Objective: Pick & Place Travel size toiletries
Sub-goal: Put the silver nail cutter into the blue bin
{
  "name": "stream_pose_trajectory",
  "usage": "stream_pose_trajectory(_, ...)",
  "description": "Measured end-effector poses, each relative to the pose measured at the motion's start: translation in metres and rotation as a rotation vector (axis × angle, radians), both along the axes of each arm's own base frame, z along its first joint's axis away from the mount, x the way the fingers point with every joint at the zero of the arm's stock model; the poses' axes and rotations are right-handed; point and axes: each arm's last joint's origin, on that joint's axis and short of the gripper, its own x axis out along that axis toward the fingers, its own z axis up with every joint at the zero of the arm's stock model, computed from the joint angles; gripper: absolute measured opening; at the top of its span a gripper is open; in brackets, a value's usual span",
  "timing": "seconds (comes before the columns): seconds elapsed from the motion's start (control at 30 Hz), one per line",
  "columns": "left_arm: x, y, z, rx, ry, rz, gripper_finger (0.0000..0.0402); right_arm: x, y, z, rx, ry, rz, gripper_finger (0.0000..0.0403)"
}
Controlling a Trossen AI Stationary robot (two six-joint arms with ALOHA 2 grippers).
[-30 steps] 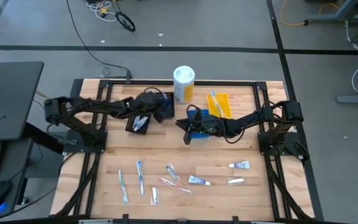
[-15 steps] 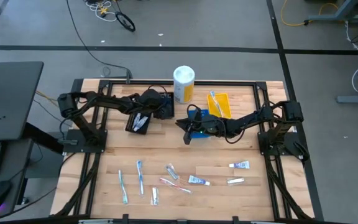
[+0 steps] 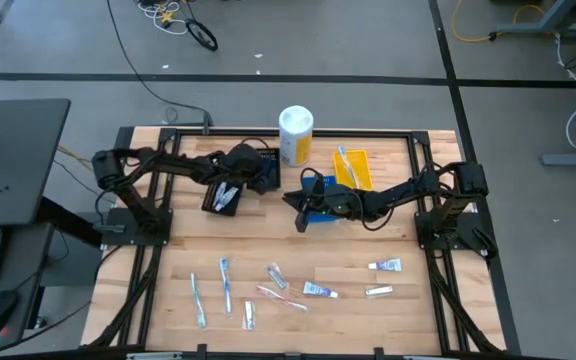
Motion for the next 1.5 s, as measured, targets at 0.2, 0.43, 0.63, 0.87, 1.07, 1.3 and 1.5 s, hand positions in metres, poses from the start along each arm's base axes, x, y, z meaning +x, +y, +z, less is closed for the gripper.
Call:
stream_pose_trajectory(0.2, 0.002, -0.010, 0.019, 0.041, -0.057, -0.045, 0.0143, -0.001, -0.003, -0.002, 0.011, 0.022, -0.010, 0.0067)
stream_pose_trajectory(0.43, 0.006, -0.035, 0.040, 0.023, -0.149, -0.178, 0.0131, -0.002, -0.008, -0.007, 0.047, 0.060, -0.015, 0.0067)
stream_pose_trajectory(0.63, 0.014, -0.064, 0.042, -0.025, -0.168, -0.326, 0.0122, -0.002, -0.008, -0.005, 0.042, 0.050, 0.024, 0.0067)
stream_pose_trajectory(0.87, 0.019, -0.098, 0.041, -0.051, -0.161, -0.459, 0.0119, -0.002, -0.007, -0.006, 0.026, 0.062, 0.034, 0.0067)
stream_pose_trajectory(1.07, 0.018, -0.116, 0.037, -0.079, -0.106, -0.526, 0.0116, -0.001, -0.004, -0.006, 0.042, 0.064, 0.110, 0.0067)
stream_pose_trajectory(1.3, 0.016, -0.154, 0.032, -0.013, -0.047, -0.849, 0.0106, -0.001, -0.005, -0.006, 0.050, 0.064, 0.104, 0.0067)
stream_pose_trajectory(1.5, 0.012, -0.186, 0.032, 0.071, -0.036, -0.983, 0.0123, -0.002, -0.004, -0.008, 0.083, 0.071, 0.098, 0.0067)
